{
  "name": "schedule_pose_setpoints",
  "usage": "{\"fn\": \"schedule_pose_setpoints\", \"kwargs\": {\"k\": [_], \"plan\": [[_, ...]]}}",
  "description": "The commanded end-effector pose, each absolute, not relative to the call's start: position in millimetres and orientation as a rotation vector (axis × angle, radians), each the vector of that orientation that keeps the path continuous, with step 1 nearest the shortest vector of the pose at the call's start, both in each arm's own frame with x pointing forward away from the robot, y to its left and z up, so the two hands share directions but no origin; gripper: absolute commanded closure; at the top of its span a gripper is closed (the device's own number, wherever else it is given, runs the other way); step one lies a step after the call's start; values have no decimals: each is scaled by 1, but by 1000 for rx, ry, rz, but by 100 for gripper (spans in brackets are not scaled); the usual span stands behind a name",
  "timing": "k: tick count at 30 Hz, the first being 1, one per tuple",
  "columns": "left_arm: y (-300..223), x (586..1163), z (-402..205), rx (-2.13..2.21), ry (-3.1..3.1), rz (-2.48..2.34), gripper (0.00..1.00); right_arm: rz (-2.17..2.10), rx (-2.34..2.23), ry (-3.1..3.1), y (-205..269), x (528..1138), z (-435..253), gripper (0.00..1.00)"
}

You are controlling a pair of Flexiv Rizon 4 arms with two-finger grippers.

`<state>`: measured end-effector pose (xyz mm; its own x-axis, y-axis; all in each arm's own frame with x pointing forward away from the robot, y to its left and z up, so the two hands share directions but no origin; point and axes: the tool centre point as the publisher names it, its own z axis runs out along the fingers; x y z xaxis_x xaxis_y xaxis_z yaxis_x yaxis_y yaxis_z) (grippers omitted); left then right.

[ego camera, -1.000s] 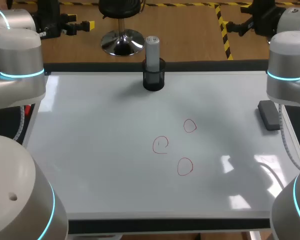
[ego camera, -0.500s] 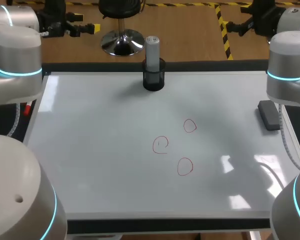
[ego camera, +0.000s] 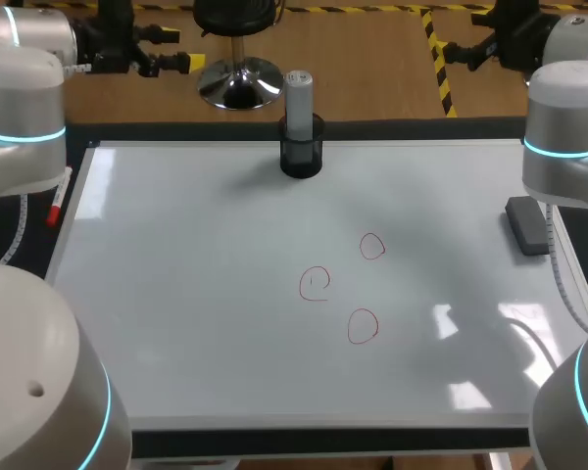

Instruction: Pick up the inspection probe, press it on each red-marked spot on the whiteboard one by one, put down the probe, pick up the eraser, and wipe off all the red marks.

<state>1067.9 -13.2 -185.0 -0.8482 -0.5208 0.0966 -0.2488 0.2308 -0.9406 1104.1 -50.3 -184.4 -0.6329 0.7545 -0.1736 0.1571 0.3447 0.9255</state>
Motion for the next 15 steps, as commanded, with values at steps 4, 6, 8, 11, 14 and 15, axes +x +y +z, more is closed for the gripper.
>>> {"fn": "schedule_pose_setpoints", "kwargs": {"k": [4,6,8,11,14,15], "plan": [[-17,1064,-187,-568,2360,-1692,0,1291,793,2013,-50,1104,-184,0],[-20,1059,-187,-510,2381,-1723,0,1291,793,2013,-50,1104,-184,0],[-22,1057,-186,-459,2404,-1716,0,1291,793,2013,-50,1104,-184,0],[-24,1055,-188,-369,2439,-1740,0,1291,793,2013,-50,1104,-184,0],[-28,1053,-191,-316,2465,-1755,0,1291,793,2013,-50,1104,-184,0],[-28,1053,-192,-310,2468,-1760,0,1291,793,2013,-50,1104,-184,0]]}}
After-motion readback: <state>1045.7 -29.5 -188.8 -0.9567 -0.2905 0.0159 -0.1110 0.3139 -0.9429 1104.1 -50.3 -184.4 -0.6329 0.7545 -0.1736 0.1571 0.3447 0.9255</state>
